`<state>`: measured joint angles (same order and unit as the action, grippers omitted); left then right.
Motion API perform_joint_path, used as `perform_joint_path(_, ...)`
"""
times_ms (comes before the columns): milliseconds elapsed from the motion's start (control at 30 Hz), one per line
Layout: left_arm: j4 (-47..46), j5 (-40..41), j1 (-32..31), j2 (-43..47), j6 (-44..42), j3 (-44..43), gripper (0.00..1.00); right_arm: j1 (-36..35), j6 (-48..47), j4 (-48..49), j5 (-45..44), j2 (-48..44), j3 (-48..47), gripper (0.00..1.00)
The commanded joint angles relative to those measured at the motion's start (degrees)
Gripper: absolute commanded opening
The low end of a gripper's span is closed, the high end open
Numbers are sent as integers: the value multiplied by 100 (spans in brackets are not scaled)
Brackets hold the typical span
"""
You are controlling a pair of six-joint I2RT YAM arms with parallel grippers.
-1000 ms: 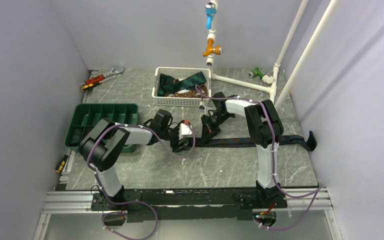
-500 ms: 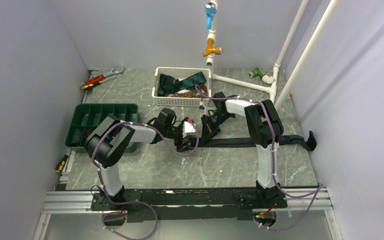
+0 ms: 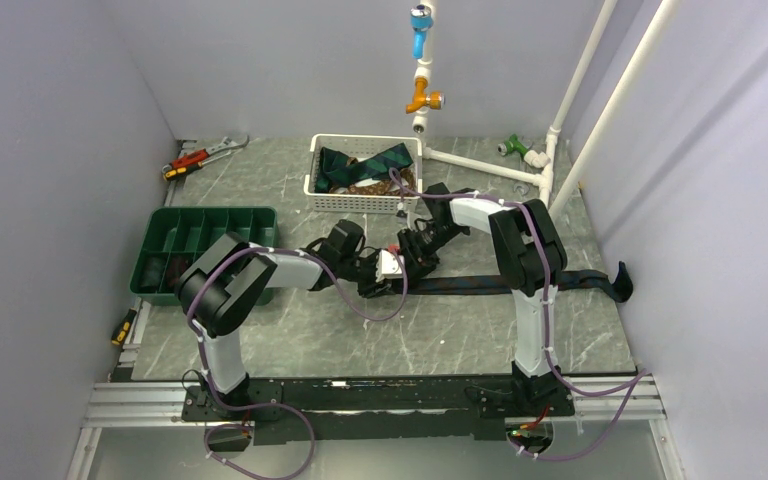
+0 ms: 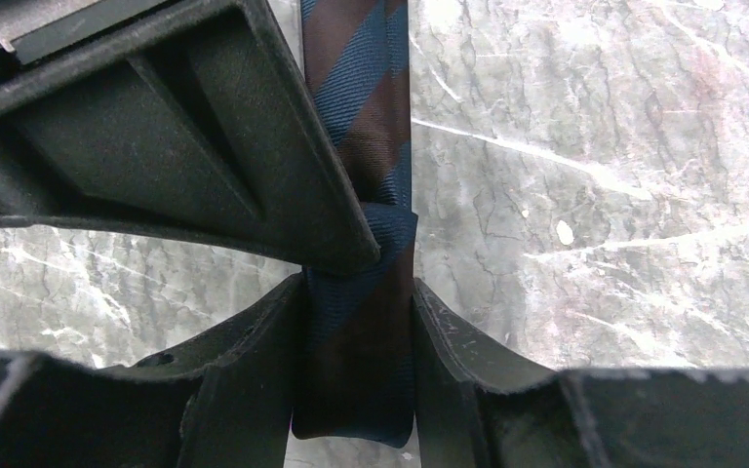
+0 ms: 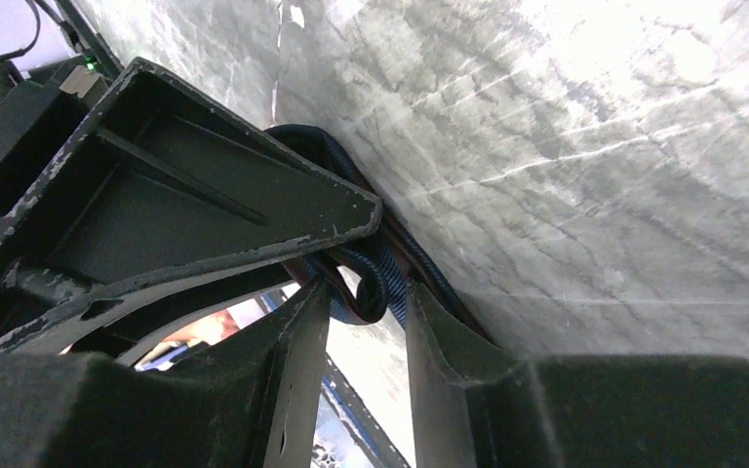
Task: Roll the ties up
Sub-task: Roll the tie at the center of the board.
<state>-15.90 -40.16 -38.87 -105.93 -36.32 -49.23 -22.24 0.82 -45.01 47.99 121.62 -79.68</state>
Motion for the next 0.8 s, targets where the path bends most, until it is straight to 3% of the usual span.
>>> perform_joint_path(0, 420, 420, 3, -114, -41, 64, 46, 9, -91, -228, 163, -382, -18, 36)
perform_joint_path(267, 547, 472, 5, -110, -73, 81, 45, 9, 35, -203, 159, -312, 7, 21)
perform_joint_path(300, 559, 484, 11, -120, -77, 74, 45, 11, 32, -220, 154, -316, -7, 23)
perform_joint_path(400, 595, 518, 5, -150, -51, 46, 44, 43, 56, -252, 74, -366, 59, 44)
perform_joint_path(467, 586, 509, 9, -148, -51, 58, 44, 67, 59, -238, 86, -403, 139, 44)
perform_joint_path(600, 613, 497, 5, -155, -67, 47, 44, 62, 27, -183, 23, -403, 181, 32)
perform_joint_path(767, 627, 484, 4, -146, -60, 39, 44, 62, 69, -114, 113, -379, 95, 0)
